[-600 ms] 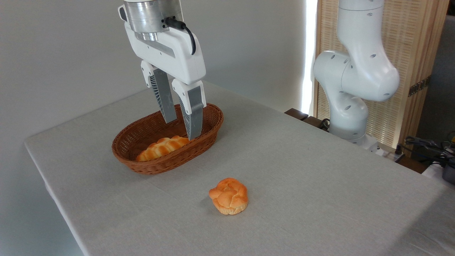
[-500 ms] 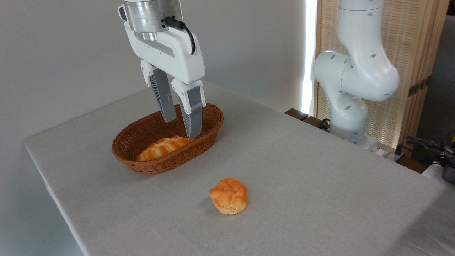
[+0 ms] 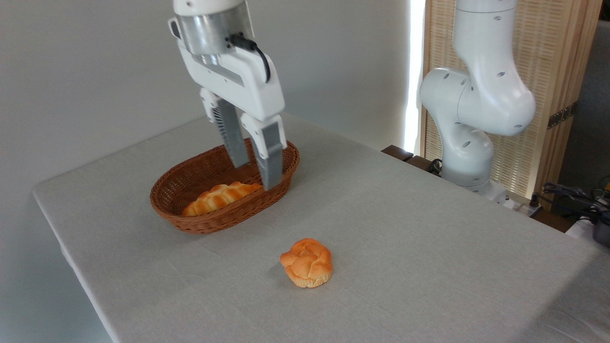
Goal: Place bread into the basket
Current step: 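Move the open gripper from above the basket down to the round bun, then close the gripper on the round golden bun and lift it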
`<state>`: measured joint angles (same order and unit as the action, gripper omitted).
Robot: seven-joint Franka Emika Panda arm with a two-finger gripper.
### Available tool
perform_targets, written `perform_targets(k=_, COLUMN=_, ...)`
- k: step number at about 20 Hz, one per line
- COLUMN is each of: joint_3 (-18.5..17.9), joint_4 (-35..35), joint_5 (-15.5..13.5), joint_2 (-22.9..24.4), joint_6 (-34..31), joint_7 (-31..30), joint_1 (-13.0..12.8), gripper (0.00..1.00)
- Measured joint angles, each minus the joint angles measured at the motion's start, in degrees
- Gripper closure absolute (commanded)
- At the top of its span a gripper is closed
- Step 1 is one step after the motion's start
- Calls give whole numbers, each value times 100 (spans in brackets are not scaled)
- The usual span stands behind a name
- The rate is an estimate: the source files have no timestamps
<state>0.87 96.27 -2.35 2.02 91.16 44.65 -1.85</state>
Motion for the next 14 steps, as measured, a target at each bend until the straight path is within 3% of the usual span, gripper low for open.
perform_targets(k=6, joint_3=1, joint_4=1774, joint_5=104, joint_2=815, joint_6=1309, joint_7=291, joint_1=28, gripper=0)
perform_targets(k=10, joint_3=1, joint_4=2551, joint_5=582, joint_2=928, joint_6=1931, joint_7=407, joint_1=31, gripper=0)
perform_targets(k=14, joint_3=5, joint_4=3028, joint_5=665, joint_2=824, joint_6=2538, joint_7=444, joint_1=30, gripper=0)
